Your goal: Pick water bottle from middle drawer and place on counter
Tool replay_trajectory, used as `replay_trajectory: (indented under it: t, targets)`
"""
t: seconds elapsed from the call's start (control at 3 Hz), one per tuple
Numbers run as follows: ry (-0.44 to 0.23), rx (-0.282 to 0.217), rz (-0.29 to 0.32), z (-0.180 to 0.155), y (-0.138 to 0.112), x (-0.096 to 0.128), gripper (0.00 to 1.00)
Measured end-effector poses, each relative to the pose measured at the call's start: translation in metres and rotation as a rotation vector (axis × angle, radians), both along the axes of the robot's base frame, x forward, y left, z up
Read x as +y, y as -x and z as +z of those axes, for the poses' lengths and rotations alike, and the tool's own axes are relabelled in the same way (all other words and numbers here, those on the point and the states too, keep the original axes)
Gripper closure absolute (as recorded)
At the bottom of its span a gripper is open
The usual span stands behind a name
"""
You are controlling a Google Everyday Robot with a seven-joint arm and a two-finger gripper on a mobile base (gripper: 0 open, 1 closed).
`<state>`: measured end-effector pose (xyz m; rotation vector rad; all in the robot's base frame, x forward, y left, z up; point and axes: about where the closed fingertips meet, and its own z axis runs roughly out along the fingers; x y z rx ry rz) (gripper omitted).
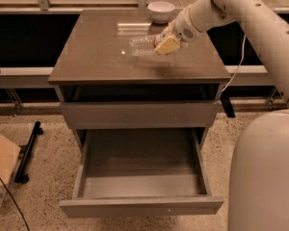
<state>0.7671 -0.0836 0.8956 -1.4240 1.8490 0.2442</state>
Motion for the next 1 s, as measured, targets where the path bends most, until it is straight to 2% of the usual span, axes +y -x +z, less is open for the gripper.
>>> replay_trajectory:
  t: [0.33, 0.67, 1.0]
  targets:
    - [-0.001, 0.04, -0.017, -0.0203, -0.0176, -0.0001, 0.22]
    - [-0.001, 0.044, -0.012, -0.0228, -0.0176, 0.0029, 0.0]
    - [-0.001, 0.044, -0.012, -0.0233, -0.0177, 0.0033, 0.0]
